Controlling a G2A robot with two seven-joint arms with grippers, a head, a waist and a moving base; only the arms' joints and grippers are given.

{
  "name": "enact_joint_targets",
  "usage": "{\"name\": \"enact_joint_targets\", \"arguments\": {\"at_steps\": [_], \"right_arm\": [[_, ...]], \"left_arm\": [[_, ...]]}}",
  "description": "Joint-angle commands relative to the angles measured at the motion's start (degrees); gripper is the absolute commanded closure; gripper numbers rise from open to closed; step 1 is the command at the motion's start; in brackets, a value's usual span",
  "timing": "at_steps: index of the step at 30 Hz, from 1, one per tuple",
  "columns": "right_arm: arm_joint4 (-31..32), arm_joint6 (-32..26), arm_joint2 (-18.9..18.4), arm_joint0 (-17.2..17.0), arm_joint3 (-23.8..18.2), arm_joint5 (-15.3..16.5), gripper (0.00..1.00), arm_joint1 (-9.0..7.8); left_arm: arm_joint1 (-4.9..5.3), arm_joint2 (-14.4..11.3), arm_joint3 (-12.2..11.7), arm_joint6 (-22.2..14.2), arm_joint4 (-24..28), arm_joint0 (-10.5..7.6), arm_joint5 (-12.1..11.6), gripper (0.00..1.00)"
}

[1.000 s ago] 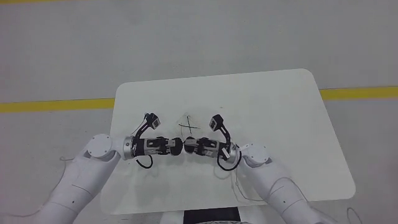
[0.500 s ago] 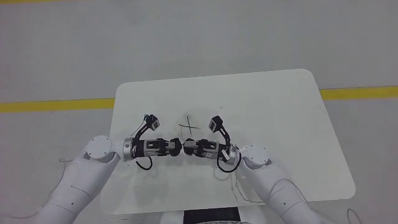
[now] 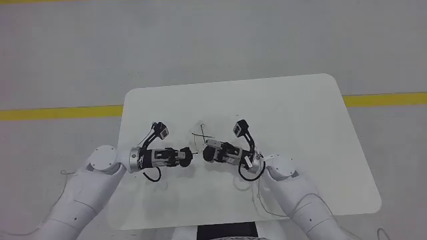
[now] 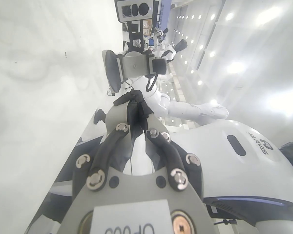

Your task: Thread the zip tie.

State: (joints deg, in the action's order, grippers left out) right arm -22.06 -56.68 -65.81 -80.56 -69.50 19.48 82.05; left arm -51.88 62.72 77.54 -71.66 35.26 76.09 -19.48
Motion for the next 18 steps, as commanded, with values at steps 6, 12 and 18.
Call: {"name": "enact_joint_targets", "arguments": {"at_steps": [6, 12, 18], "right_arm": [[-0.24, 0.59, -0.76, -0.6, -0.55, 0.0, 0.0, -0.07], [-0.24, 0.59, -0.76, -0.6, -0.55, 0.0, 0.0, -0.07], [-0.24, 0.59, -0.76, -0.6, -0.55, 0.0, 0.0, -0.07]], "left_arm": [[-0.13, 0.93, 1.49, 0.36, -0.03, -0.06, 0.0, 1.0], [-0.21, 0.63, 1.24, 3.21, -2.09, -0.04, 0.0, 1.0], [0.26, 6.06, -3.16, -0.41, 0.99, 0.19, 0.0, 1.0]]}}
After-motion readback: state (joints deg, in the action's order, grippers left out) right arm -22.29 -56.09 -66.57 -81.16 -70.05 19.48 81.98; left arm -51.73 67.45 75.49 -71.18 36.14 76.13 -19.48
